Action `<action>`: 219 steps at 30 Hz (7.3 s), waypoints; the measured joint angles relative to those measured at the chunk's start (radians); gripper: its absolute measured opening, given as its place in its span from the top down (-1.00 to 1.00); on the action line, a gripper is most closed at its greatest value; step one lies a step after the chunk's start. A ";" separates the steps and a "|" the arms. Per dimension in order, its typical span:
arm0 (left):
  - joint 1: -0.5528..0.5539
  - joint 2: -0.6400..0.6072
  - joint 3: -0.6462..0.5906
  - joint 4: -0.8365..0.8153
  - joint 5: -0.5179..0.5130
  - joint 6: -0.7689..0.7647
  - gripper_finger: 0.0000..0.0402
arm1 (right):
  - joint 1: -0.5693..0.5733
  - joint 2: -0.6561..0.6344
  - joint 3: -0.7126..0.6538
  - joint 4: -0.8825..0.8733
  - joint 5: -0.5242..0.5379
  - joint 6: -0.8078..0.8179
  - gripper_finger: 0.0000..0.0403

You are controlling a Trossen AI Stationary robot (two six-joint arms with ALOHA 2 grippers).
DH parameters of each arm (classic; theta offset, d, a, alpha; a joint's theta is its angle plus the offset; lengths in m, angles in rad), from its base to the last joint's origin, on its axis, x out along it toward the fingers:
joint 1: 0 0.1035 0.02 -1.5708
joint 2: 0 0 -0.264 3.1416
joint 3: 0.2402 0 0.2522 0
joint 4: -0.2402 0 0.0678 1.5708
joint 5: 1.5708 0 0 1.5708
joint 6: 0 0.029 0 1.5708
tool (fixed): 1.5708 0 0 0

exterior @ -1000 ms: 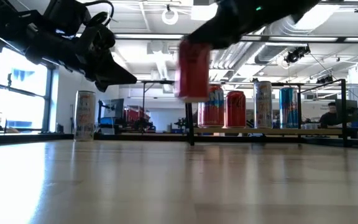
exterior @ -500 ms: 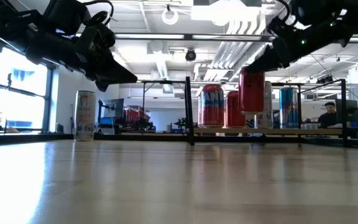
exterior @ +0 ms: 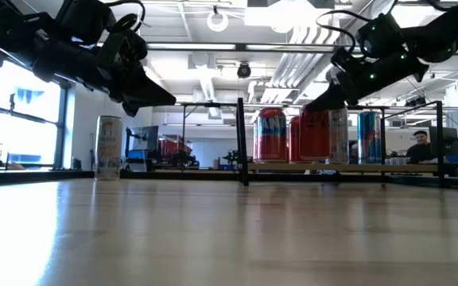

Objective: Place canned beverage on shelf
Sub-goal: Put the red black soda can on the shelf aligned with the red black soda can, then put the white yellow soda can on the shelf aligned with the white yellow soda can

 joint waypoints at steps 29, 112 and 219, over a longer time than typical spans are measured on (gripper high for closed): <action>0.000 0.000 0.000 0.000 0.000 -0.009 1.00 | -0.036 0.104 0.002 0.108 -0.008 0.063 -0.58; 0.651 0.539 1.322 -1.927 -0.163 0.188 0.04 | 0.811 -0.098 -0.090 0.129 0.673 0.154 0.91; 0.049 0.728 1.435 -1.824 -0.022 0.023 -0.20 | 0.889 -0.182 -0.074 -0.005 0.694 0.182 0.91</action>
